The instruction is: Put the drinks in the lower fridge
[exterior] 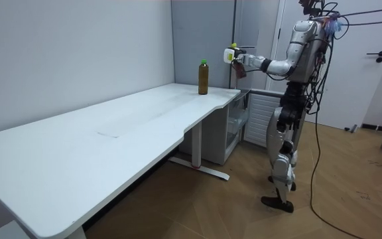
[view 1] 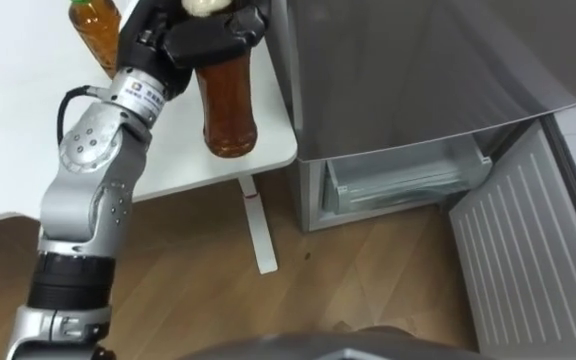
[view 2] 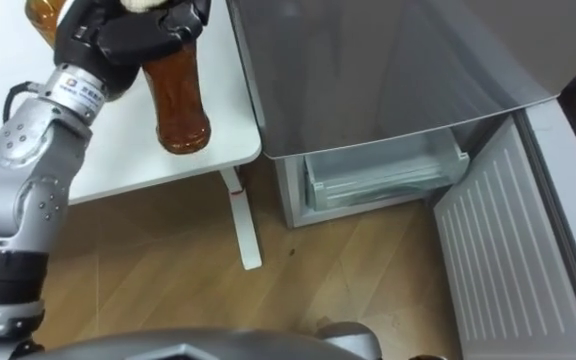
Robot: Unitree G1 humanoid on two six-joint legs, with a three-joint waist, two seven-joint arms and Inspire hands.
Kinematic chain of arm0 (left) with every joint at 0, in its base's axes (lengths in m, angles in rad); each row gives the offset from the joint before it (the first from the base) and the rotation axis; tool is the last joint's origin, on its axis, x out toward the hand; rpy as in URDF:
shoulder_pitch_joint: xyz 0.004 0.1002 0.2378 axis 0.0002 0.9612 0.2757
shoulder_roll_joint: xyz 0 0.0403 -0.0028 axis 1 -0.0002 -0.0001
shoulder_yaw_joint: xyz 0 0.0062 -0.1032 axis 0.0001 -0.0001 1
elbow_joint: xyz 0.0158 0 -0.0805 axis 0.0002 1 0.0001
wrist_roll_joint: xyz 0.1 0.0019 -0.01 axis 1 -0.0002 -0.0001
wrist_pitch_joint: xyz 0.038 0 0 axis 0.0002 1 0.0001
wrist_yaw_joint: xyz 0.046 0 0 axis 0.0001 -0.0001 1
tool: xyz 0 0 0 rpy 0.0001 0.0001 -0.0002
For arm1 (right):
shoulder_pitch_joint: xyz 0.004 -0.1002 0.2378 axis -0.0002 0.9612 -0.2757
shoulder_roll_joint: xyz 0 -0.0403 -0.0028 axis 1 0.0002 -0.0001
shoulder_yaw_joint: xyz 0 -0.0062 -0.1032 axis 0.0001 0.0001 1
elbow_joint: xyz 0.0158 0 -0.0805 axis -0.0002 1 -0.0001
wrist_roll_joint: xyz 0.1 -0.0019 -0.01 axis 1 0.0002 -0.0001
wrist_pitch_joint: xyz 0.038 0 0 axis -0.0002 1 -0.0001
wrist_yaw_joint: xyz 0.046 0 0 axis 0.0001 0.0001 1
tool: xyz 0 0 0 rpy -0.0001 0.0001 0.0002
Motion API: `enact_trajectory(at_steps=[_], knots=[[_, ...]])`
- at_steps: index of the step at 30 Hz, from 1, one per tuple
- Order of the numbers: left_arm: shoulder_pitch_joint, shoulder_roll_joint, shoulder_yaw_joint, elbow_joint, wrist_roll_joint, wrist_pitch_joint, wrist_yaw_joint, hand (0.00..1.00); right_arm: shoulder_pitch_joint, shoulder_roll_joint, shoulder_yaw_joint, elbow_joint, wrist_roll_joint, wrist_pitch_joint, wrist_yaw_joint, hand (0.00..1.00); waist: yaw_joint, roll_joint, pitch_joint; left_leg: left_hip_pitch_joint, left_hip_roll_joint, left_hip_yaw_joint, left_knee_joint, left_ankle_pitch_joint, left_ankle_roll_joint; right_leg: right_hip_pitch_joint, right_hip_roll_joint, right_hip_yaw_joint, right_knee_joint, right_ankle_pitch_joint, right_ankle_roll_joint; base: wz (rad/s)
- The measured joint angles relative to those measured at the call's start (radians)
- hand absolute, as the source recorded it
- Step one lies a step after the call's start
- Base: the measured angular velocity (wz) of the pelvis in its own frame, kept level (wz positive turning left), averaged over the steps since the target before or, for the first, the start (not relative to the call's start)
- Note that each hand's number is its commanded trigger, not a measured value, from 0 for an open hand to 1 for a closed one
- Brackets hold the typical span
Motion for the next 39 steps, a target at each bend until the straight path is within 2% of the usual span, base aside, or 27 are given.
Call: enact_trajectory(at_steps=[5,9,12,14,15,16,20,24,30,35,39], knots=[[0.064,-0.008,-0.005,-0.043,-0.003,0.000,0.000,1.00,-0.013,0.004,0.004,-0.004,0.002,0.006,-0.026,0.00,0.006,-0.014,0.0006,-0.001,0.000,-0.003,0.000,0.000,0.000,0.000,0.000,-0.005,0.000,0.000,0.000,0.01],[0.093,-0.020,-0.021,-0.046,-0.014,0.000,0.000,1.00,-0.019,0.005,0.009,-0.002,0.010,0.004,-0.049,0.00,0.026,-0.033,-0.0092,-0.008,0.000,-0.007,0.001,0.000,0.000,0.002,0.000,-0.011,-0.001,0.000,0.000,0.05],[0.115,-0.032,-0.026,-0.046,-0.013,0.000,0.000,1.00,-0.031,0.005,0.008,-0.002,0.022,-0.003,-0.056,0.00,0.039,-0.039,-0.0111,-0.007,-0.001,-0.016,0.004,0.000,-0.001,0.010,-0.001,-0.020,-0.003,0.000,0.000,0.09],[0.124,-0.038,-0.031,-0.049,-0.013,-0.001,0.001,1.00,-0.044,0.005,0.008,-0.004,0.048,-0.011,-0.058,0.00,0.052,-0.038,-0.0107,-0.009,-0.001,-0.020,0.006,0.000,-0.001,0.010,-0.001,-0.023,-0.002,0.000,0.000,0.08],[0.134,-0.039,-0.032,-0.060,-0.013,-0.001,0.000,1.00,-0.054,0.005,0.007,-0.006,0.085,-0.029,-0.060,0.00,0.052,-0.037,-0.0107,-0.015,-0.001,-0.027,0.008,0.001,-0.001,0.009,-0.001,-0.030,-0.002,0.000,0.000,0.17],[0.137,-0.040,-0.038,-0.066,-0.013,-0.007,0.000,1.00,-0.060,0.005,0.012,-0.015,0.127,-0.046,-0.067,0.00,0.055,-0.037,-0.0100,-0.021,-0.002,-0.032,0.014,0.001,-0.001,0.009,-0.002,-0.038,-0.004,0.000,-0.001,0.19],[0.140,-0.041,-0.071,-0.067,-0.015,-0.039,0.000,1.00,-0.061,-0.001,0.040,-0.022,0.193,-0.062,-0.086,0.00,0.080,-0.038,-0.0090,-0.030,-0.003,-0.044,0.022,0.001,-0.002,0.016,-0.004,-0.056,-0.014,0.001,-0.002,0.16],[0.169,-0.041,-0.082,-0.064,-0.013,-0.056,-0.001,1.00,-0.075,0.000,0.047,-0.047,0.206,-0.100,-0.104,0.00,0.082,-0.042,-0.0063,-0.034,-0.007,-0.058,0.023,0.002,-0.002,0.018,-0.007,-0.068,-0.016,0.001,-0.002,0.08],[0.219,-0.041,-0.095,-0.062,-0.013,-0.058,-0.001,1.00,-0.108,0.020,0.088,-0.141,0.245,-0.158,-0.101,0.00,0.086,-0.048,-0.0007,-0.032,-0.008,-0.060,0.022,0.002,-0.002,0.016,-0.008,-0.070,-0.016,0.001,-0.001,0.01],[0.219,-0.041,-0.095,-0.062,0.015,-0.063,0.000,1.00,-0.106,0.038,0.089,-0.209,0.240,-0.170,-0.077,0.00,0.108,-0.052,0.0010,-0.034,-0.010,-0.067,0.022,0.002,-0.002,0.015,-0.009,-0.077,-0.016,0.001,-0.001,0.03],[0.221,-0.041,-0.092,-0.062,0.037,-0.063,-0.001,1.00,-0.079,0.042,0.120,-0.398,0.231,-0.169,-0.029,0.00,0.109,-0.053,-0.0009,-0.048,-0.009,-0.067,0.031,0.002,-0.002,0.005,-0.011,-0.082,-0.010,0.001,-0.001,0.00]])
